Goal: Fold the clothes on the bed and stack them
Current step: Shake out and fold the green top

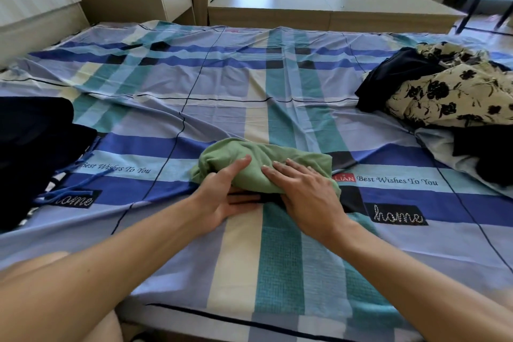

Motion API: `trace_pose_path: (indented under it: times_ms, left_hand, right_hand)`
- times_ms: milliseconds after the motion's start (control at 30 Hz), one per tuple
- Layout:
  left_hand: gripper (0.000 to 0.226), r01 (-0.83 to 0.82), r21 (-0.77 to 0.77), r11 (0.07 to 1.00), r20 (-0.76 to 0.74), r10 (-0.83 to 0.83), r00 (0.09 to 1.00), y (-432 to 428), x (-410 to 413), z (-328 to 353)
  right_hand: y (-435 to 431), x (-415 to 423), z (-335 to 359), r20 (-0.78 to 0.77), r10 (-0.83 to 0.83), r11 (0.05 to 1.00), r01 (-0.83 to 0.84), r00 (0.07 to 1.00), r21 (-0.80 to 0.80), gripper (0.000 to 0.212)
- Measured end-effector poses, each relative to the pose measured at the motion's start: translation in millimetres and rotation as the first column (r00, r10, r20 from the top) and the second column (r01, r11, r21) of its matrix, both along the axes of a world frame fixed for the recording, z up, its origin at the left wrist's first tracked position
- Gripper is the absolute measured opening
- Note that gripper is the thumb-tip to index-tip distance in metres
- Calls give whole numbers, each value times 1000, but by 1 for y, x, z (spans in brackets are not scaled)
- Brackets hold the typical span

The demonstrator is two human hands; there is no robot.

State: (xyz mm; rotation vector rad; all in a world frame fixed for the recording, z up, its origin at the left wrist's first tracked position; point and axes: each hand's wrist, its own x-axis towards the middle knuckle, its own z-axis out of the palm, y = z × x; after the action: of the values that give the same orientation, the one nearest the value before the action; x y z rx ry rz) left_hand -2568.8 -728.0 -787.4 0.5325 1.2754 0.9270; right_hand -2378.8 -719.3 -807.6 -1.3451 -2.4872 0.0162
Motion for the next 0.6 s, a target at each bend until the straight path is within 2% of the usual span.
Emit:
trace_pose_path:
  times_ms: [67,167,233,300,333,400,500,600]
  left_hand:
    - [40,-166,61,984,27,165,986,5,11,-4]
    - [42,-346,138,928,-21,352,936,9,22,-4]
    - [42,-347,200,916,-27,359,933,13,22,0]
    - [37,-316,255,914,-15,331,944,15,19,9]
    - [34,-315,270,910,-6,328,945,15,17,15]
    - [30,-318,280,906,-37,341,939,10,14,26]
    - [33,-263,282,923,-78,295,952,-5,9,40]
    - [37,-244,312,918,0,256,967,-20,2,53]
  right_hand:
    - [-3,0,-5,-7,28,1000,-28,1000,-8,57]
    - [-6,4,-6,-25,50,996,-52,998,-79,63]
    - [-4,7,5,-233,-18,987,-20,972,-158,79]
    - [4,13,21,-472,-112,980,19,875,-197,92]
    - [10,18,28,-533,-148,975,33,833,-219,99]
    - [19,29,38,-549,-210,943,20,809,-331,112]
    - [22,34,39,-484,-227,840,-81,845,-536,123]
    - [15,24,35,-513,-219,703,-231,830,-672,112]
